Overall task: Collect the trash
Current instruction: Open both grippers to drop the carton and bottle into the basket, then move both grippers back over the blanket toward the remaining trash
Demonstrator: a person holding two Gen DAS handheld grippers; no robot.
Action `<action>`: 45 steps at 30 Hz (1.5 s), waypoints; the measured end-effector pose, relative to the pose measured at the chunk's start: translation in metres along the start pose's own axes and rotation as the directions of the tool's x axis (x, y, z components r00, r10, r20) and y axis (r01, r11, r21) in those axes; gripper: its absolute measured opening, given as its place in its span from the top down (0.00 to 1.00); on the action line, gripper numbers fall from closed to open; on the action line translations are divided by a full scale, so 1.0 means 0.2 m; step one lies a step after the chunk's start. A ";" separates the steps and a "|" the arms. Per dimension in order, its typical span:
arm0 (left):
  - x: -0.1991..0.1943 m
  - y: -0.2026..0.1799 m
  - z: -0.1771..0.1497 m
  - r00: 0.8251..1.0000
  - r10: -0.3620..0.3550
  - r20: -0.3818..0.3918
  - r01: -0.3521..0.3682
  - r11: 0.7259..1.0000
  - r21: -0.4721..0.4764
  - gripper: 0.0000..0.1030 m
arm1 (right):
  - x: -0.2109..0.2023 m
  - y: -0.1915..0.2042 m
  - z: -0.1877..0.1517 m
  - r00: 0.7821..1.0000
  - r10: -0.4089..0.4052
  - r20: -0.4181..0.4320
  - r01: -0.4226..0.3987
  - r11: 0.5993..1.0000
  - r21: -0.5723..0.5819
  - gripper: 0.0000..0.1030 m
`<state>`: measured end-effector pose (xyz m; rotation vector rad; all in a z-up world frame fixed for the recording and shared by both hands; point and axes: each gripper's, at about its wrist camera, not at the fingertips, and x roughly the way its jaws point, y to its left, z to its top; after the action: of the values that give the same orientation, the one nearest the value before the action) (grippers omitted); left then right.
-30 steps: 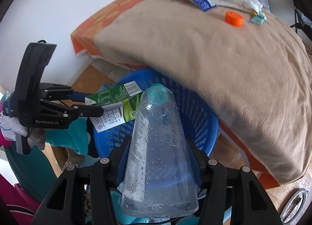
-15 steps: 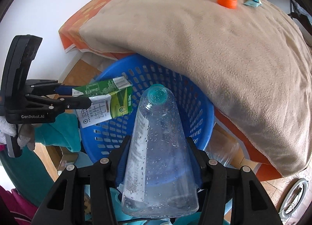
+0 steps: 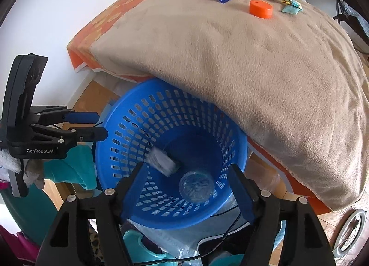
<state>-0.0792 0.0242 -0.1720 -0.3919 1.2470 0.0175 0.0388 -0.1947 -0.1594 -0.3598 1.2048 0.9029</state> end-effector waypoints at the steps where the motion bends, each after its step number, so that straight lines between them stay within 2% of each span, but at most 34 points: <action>1: 0.00 0.00 0.00 1.000 -0.001 0.001 0.001 1.000 0.001 0.48 | 0.00 0.00 0.00 1.000 -0.002 0.002 0.002 1.000 -0.001 0.28; 14: -0.06 -0.04 0.04 0.999 -0.002 0.047 0.001 1.000 0.022 0.48 | -0.08 -0.01 0.03 0.998 -0.016 0.067 0.015 1.000 0.017 0.28; 24: -0.11 -0.07 0.13 0.995 -0.003 0.097 0.001 1.000 0.022 0.48 | -0.23 -0.05 0.11 0.982 -0.002 0.187 -0.012 0.997 0.073 0.22; 31: -0.18 -0.07 0.25 0.989 0.002 0.148 -0.003 1.000 0.009 0.48 | -0.31 -0.08 0.17 0.967 -0.002 0.253 -0.025 0.994 0.103 0.19; 37: -0.26 -0.07 0.39 0.974 0.025 0.224 -0.028 1.000 0.009 0.48 | -0.37 -0.13 0.27 0.954 -0.018 0.300 -0.019 0.993 0.120 0.18; 45: -0.30 -0.03 0.59 0.964 0.006 0.267 0.010 0.998 -0.058 0.48 | -0.39 -0.21 0.38 0.945 -0.036 0.326 -0.016 0.987 0.157 0.18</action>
<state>0.0099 0.0665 -0.0838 -0.4275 0.9809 0.1024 0.1137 -0.2009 -0.0693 -0.0813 0.9569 0.8148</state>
